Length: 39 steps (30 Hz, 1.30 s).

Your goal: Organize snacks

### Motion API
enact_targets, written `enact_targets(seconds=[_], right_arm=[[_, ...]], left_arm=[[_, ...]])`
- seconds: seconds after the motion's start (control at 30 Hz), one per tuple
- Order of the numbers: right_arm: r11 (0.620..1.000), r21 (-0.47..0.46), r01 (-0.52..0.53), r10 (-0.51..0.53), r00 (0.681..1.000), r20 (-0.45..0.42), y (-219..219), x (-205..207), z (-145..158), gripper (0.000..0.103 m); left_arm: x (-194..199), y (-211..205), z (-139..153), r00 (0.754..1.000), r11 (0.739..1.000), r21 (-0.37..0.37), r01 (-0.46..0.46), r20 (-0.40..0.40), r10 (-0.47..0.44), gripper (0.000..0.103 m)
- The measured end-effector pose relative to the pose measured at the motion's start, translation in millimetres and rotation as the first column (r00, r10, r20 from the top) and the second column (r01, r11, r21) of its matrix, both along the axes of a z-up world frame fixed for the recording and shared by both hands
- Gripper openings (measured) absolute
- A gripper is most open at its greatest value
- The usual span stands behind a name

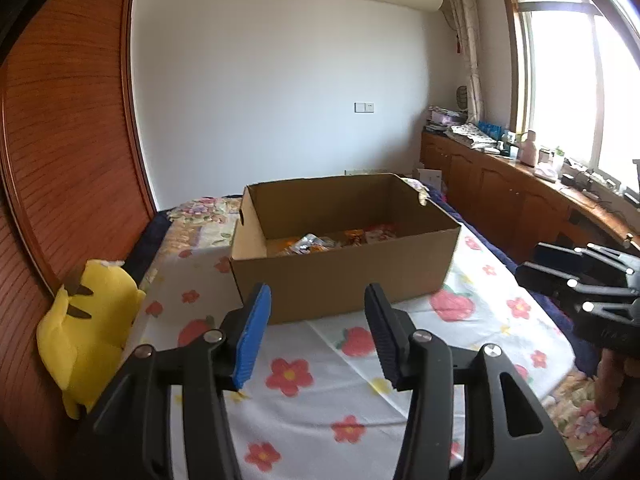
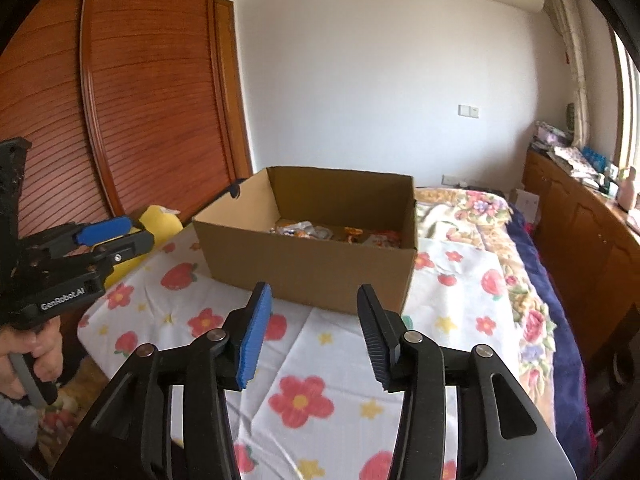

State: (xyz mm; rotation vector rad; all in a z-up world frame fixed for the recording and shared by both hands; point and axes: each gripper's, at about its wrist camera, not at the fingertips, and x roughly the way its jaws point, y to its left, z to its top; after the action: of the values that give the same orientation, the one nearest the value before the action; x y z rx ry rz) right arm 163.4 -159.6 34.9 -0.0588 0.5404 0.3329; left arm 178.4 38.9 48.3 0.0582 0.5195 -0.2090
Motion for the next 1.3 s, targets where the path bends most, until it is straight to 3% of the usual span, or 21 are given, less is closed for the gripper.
enact_targets(seconds=[0.17,0.27,0.53,0.67,0.77,1.0,1.3], right_arm=[[0.999,-0.033,0.039,-0.039,0.999,0.014,-0.8,-25.8,-4.9,0.058],[0.998,-0.041,0.057,-0.056,0.998,0.026,-2.1,-39.1,-6.0,0.065],[0.995,-0.016,0.099,-0.098,0.993,0.061,-9.3,-65.3,-3.0,0.089],[0.994,-0.005,0.108,-0.108,0.992,0.068,-11.5,-75.2,-4.0,0.094],[0.992,-0.002,0.125,-0.125,0.99,0.069,-13.3,-79.9,-7.2,0.099],[0.99,0.006,0.142,-0.142,0.987,0.07,-16.5,-93.6,-10.1,0.102],[0.987,0.028,0.159,-0.161,0.984,0.08,-20.4,-106.5,-12.3,0.102]], left_arm=[[-26.2,-1.5,0.4,1.0,1.0,0.006,-0.012,0.024,0.012,0.057],[-41.3,-2.9,-0.4,0.999,1.0,0.018,-0.023,0.046,0.022,0.07],[-72.6,-6.8,-0.5,0.996,0.998,0.041,-0.048,0.072,0.045,0.074],[-87.8,-4.7,-1.5,0.994,0.997,0.03,-0.072,0.088,0.069,0.078],[-98.2,-4.0,-2.5,0.992,0.996,0.027,-0.082,0.097,0.079,0.088],[-114.1,-8.8,-5.9,0.988,0.995,0.05,-0.088,0.128,0.081,0.098],[-128.0,-5.2,-21.8,0.984,0.992,0.025,-0.122,0.134,0.118,0.099]])
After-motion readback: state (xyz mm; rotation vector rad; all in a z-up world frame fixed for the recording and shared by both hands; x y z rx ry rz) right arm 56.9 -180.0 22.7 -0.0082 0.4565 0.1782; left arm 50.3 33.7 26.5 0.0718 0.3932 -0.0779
